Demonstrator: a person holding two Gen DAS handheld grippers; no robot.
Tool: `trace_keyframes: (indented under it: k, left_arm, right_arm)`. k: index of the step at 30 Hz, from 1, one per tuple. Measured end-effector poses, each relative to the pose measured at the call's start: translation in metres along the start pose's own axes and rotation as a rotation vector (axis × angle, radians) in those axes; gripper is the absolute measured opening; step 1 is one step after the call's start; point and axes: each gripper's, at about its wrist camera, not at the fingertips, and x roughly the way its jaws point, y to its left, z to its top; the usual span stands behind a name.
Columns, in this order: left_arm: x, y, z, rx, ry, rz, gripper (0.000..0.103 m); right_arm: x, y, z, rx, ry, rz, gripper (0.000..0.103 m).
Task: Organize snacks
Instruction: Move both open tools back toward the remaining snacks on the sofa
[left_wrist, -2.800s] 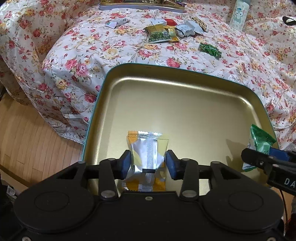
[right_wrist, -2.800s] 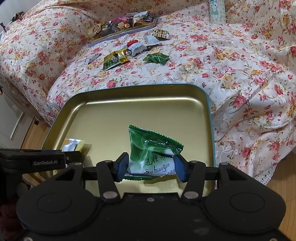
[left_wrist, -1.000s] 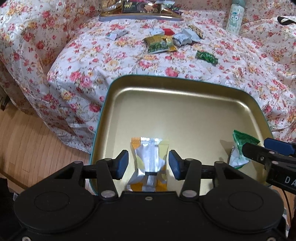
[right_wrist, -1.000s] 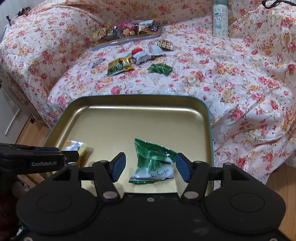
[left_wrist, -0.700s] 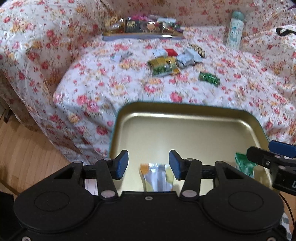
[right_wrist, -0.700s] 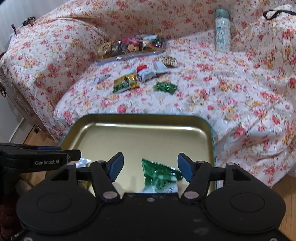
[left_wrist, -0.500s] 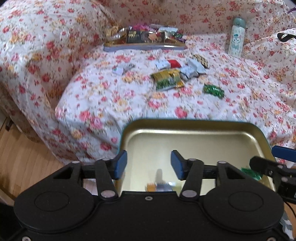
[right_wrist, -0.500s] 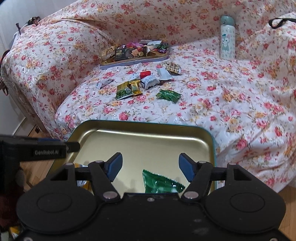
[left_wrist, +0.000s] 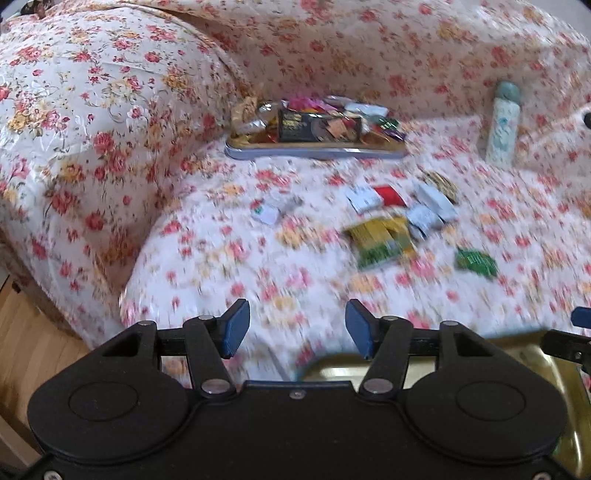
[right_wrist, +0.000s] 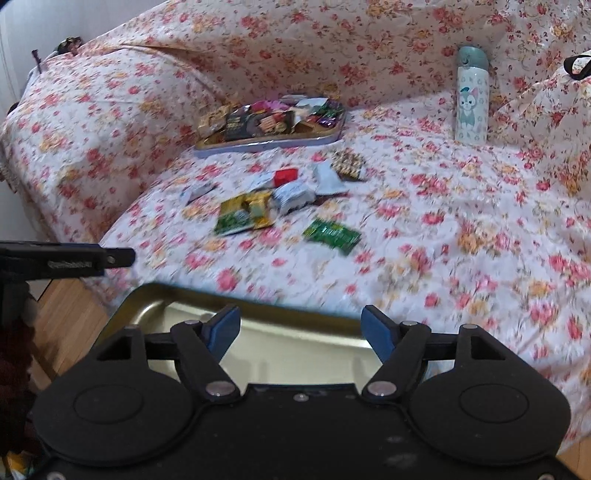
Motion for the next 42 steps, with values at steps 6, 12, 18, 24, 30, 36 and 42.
trace_keyframes:
  k: [6, 12, 18, 24, 30, 36, 42]
  left_arm:
    - [0.029, 0.010, 0.025, -0.010, -0.045, 0.031, 0.063]
    - [0.059, 0.006, 0.030, 0.062, -0.035, 0.034, 0.063]
    - [0.075, 0.007, 0.034, 0.069, -0.051, 0.011, 0.063]
    - [0.097, 0.017, 0.038, 0.024, -0.034, 0.043, 0.063]
    - [0.113, 0.020, 0.038, 0.037, -0.014, 0.047, 0.063]
    - [0.128, 0.021, 0.039, 0.034, -0.016, 0.040, 0.067]
    - [0.141, 0.023, 0.050, 0.011, -0.025, 0.029, 0.070]
  right_arm:
    - [0.028, -0.018, 0.029, -0.036, -0.065, -0.042, 0.078]
    - [0.061, -0.052, 0.062, 0.079, -0.059, -0.092, 0.080]
    - [0.089, -0.067, 0.082, 0.131, -0.055, -0.123, 0.080]
    - [0.104, -0.062, 0.087, 0.054, -0.065, -0.117, 0.080]
    - [0.117, -0.060, 0.089, 0.027, -0.059, -0.098, 0.080]
    - [0.137, -0.060, 0.092, 0.017, -0.074, -0.106, 0.080]
    - [0.155, -0.058, 0.095, -0.004, -0.078, -0.097, 0.080]
